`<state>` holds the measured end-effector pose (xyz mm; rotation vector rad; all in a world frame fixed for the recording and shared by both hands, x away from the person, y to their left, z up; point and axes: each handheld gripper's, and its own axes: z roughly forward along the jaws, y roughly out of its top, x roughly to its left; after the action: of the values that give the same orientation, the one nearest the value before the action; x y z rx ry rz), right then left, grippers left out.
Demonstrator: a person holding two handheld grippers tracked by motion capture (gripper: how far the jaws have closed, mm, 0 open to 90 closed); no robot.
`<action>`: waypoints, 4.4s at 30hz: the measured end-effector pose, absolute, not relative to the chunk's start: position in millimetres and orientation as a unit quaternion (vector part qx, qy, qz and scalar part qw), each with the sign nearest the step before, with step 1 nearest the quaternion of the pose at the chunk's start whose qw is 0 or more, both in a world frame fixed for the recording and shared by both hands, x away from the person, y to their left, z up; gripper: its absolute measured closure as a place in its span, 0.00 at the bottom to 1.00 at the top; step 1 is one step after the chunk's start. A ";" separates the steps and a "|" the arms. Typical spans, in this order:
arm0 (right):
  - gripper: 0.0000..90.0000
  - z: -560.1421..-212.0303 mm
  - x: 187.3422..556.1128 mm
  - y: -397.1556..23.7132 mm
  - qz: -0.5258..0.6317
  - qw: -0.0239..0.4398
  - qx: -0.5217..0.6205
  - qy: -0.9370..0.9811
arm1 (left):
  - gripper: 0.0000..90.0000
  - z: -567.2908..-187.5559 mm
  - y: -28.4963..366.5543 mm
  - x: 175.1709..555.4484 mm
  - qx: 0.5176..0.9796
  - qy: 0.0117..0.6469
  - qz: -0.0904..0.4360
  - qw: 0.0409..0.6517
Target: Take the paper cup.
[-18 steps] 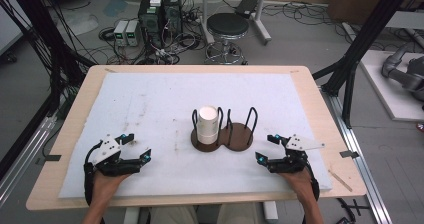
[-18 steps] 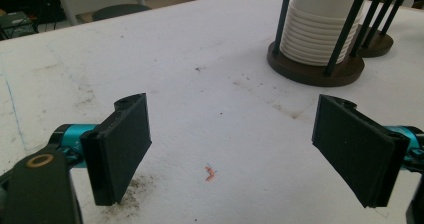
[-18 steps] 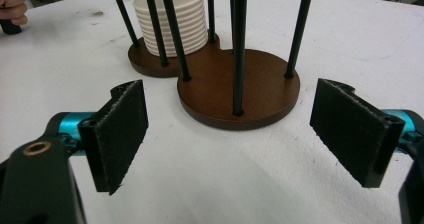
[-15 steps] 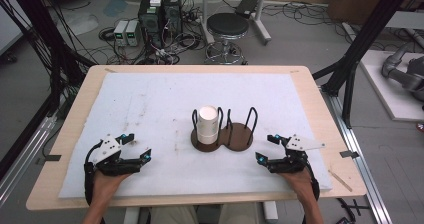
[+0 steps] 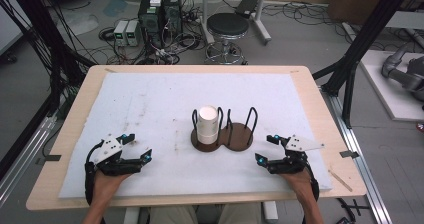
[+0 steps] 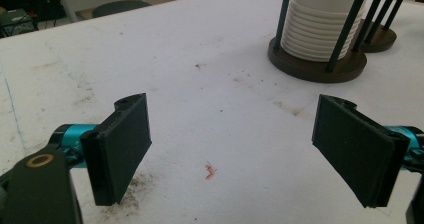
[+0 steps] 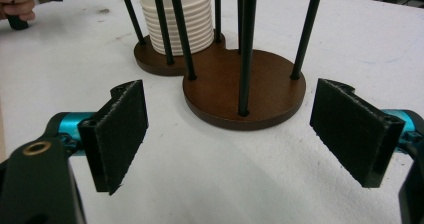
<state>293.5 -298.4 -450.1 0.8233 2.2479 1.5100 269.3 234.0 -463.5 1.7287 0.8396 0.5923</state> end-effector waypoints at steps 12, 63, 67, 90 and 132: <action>0.17 -404.0 291.1 -299.4 0.556 0.160 0.274 0.768 | 0.17 -463.3 235.4 270.8 0.726 0.356 0.242 0.537; 0.22 -291.9 396.3 -132.0 0.305 0.073 0.108 0.943 | 0.17 -463.5 237.1 273.4 0.725 0.362 0.226 0.540; 0.22 -293.4 400.3 -119.9 0.286 0.074 0.089 0.951 | 0.17 -463.5 236.8 273.5 0.727 0.361 0.227 0.539; 0.22 -315.9 412.6 -100.1 0.225 0.053 0.086 0.969 | 0.17 -463.6 236.4 274.5 0.727 0.362 0.224 0.538; 0.43 -282.5 407.4 -114.4 0.281 0.060 0.100 0.952 | 0.17 -463.4 235.7 275.2 0.731 0.365 0.223 0.531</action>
<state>407.4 -114.4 -282.5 0.3041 2.8835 0.8520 275.2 235.7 -463.4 1.7449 0.8698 0.5326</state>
